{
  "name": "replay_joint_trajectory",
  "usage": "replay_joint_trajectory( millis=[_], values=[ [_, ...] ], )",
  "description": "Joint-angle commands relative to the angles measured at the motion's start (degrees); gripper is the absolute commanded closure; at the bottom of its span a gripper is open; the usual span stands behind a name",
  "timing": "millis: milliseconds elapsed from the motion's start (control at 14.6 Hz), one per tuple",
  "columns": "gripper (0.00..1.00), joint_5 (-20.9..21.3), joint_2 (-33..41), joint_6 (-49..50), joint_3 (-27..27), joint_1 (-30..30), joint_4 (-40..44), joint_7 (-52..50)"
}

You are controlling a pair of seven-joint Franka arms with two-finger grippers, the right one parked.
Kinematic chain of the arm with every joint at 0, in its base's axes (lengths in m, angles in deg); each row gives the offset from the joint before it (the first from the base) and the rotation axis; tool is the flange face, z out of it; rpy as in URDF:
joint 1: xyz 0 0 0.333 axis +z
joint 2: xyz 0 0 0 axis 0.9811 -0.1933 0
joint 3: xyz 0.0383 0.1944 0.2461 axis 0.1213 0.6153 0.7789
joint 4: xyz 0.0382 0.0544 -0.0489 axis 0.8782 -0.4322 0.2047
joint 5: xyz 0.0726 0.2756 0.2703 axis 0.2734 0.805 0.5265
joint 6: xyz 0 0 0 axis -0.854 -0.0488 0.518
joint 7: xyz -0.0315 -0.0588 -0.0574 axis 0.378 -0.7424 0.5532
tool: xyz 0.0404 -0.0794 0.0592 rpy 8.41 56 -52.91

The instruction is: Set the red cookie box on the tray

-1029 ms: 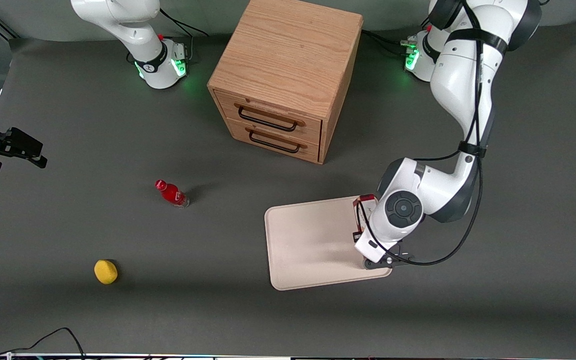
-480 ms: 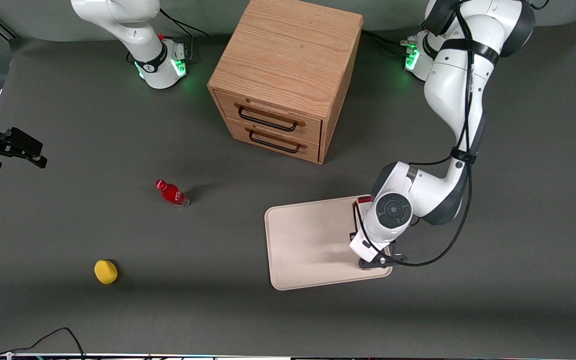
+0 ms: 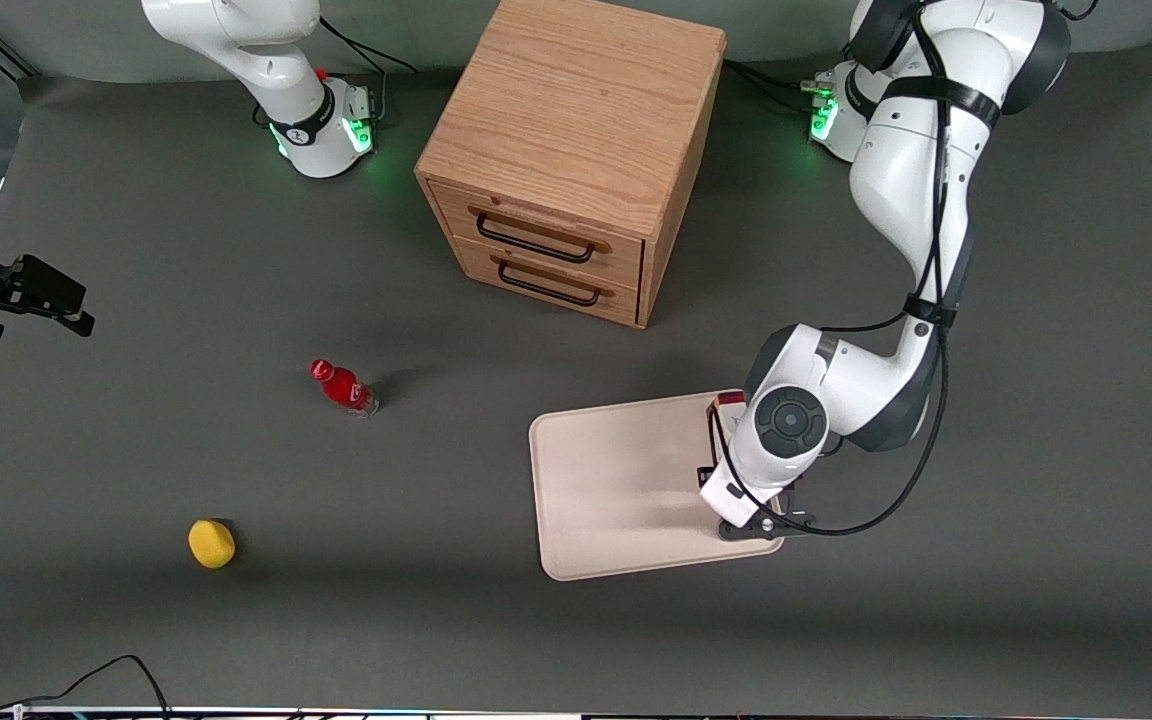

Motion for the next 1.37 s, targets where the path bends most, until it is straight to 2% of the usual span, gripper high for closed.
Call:
replay_joint_trajectory(
  millis=[0, 412, 686, 824, 1029, 1304],
  values=[
    [0.0, 0.7, 6.7, 8.5, 0.6, 1.4, 0.1, 2.0],
    [0.0, -2.0, 23.0, 19.6, 0.4, 10.9, -5.4, 19.3],
    [0.0, -3.9, 36.7, 23.0, 0.5, 17.4, -15.9, 32.7],
    [0.0, -4.1, 40.8, 30.3, 0.7, 18.4, -15.8, 39.0],
    [0.0, -4.1, 46.4, 37.6, 1.0, 18.5, -15.8, 40.9],
    [0.0, -4.8, 49.9, 41.4, 1.1, 18.5, -15.6, 41.1]
  ],
)
